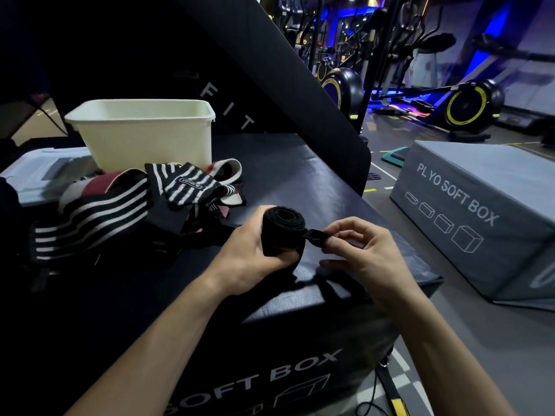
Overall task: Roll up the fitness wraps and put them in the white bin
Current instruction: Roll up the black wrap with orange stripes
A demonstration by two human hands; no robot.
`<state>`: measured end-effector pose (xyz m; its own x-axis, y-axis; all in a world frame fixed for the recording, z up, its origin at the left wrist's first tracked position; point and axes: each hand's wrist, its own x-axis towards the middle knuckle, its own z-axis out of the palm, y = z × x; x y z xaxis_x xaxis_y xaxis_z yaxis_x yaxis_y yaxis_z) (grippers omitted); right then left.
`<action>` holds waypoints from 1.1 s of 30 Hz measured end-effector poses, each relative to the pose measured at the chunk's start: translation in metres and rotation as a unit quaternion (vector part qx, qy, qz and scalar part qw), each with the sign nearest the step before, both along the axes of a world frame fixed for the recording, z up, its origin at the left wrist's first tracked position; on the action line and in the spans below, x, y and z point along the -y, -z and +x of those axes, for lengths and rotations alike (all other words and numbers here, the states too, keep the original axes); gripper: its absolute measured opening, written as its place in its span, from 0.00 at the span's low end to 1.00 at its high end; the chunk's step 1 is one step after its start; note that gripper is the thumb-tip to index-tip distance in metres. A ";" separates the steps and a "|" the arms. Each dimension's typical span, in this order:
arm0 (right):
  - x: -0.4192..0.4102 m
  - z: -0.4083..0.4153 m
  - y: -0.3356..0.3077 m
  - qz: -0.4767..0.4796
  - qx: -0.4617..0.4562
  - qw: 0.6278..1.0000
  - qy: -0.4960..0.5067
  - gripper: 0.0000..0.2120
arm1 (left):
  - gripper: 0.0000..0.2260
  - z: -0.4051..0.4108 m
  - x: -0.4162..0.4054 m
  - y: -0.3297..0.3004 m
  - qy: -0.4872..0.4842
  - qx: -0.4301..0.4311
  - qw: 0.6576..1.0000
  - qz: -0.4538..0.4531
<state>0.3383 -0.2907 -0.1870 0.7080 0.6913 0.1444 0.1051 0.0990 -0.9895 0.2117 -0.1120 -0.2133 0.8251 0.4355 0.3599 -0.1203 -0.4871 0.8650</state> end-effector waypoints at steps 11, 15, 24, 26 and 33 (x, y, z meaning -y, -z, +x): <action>0.005 0.006 -0.024 0.105 -0.322 0.935 -0.108 0.17 | 0.26 -0.004 0.003 -0.007 0.042 -0.006 0.999 -0.025; 0.000 0.013 -0.023 0.078 -0.280 0.943 -0.160 0.14 | 0.27 -0.008 0.008 -0.011 0.095 -0.024 0.995 -0.026; -0.011 0.014 -0.007 0.091 -0.163 0.958 -0.217 0.13 | 0.31 -0.021 0.014 -0.016 0.197 -0.073 0.976 -0.060; -0.015 0.009 -0.004 0.098 -0.168 0.957 -0.214 0.12 | 0.30 -0.021 0.012 -0.017 0.219 -0.088 0.969 -0.078; -0.019 0.012 0.001 0.083 -0.219 0.945 -0.230 0.28 | 0.33 -0.023 0.010 -0.017 0.186 -0.082 0.977 -0.059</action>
<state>0.3508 -0.2717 -0.1879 0.3551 0.9339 0.0411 -0.4022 0.1923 -0.8951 0.1890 -0.1221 -0.1966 0.9765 0.1252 0.1757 -0.1256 -0.3318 0.9349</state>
